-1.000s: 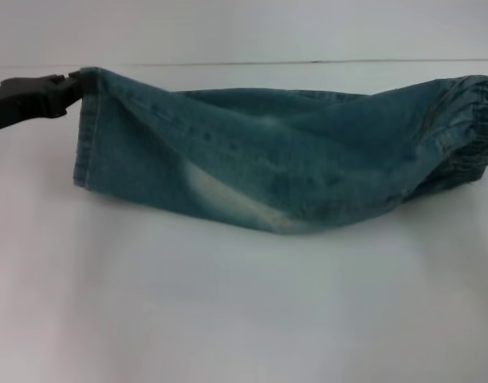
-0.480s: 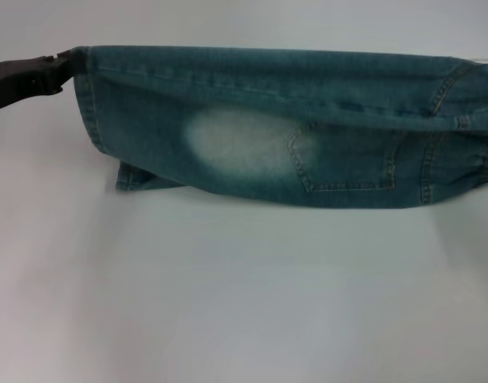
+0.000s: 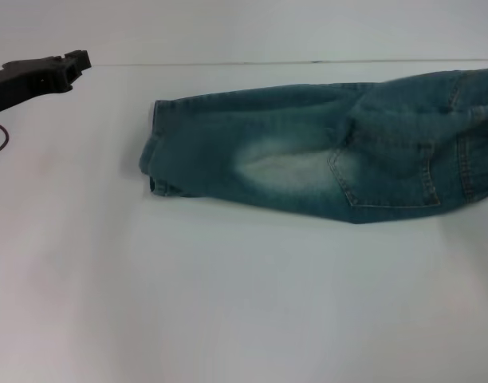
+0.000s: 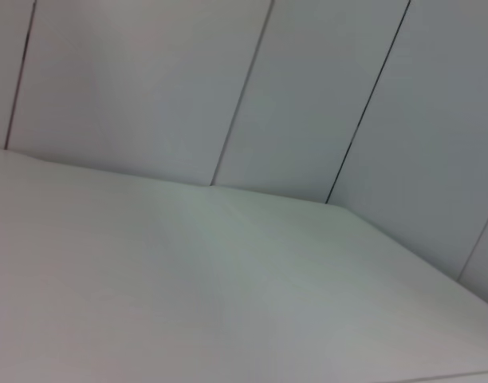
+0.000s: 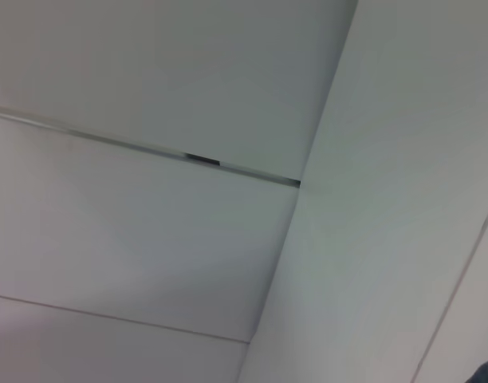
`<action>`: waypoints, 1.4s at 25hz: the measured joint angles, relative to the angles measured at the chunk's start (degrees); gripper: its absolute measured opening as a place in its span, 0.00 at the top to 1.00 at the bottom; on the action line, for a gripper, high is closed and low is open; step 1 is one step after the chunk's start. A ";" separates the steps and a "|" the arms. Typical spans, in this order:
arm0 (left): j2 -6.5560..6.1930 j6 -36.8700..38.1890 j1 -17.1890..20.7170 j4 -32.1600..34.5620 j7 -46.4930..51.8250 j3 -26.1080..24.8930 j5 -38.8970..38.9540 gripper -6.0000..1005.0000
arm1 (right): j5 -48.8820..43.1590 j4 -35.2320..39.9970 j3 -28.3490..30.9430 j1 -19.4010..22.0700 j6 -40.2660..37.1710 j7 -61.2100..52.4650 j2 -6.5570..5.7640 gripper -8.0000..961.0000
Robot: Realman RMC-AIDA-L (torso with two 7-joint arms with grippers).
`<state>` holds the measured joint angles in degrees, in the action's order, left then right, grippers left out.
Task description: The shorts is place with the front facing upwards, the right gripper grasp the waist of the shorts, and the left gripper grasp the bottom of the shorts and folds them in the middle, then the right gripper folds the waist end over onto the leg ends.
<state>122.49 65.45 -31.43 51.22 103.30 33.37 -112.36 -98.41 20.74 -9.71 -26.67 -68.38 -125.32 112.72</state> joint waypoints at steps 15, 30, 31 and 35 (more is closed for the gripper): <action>1.13 -4.94 0.56 -0.06 -0.64 8.06 -0.14 0.96 | 4.75 0.49 -1.25 -4.34 10.51 11.64 3.94 0.88; 1.18 1.50 1.38 0.41 -1.39 8.27 -0.07 0.95 | 2.28 2.36 -15.50 -2.64 13.37 6.15 -0.44 0.15; 1.21 2.22 1.45 0.64 -2.15 8.24 0.06 0.95 | 1.84 2.88 -15.70 -2.22 12.75 5.47 -0.50 0.13; 1.53 2.67 1.82 0.73 -4.89 8.44 1.11 0.88 | 1.05 5.03 -15.80 0.59 10.78 3.43 -0.47 0.08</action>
<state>124.01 68.12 -29.61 51.95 98.42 41.81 -111.25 -97.35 25.76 -25.50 -26.08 -57.61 -121.89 112.25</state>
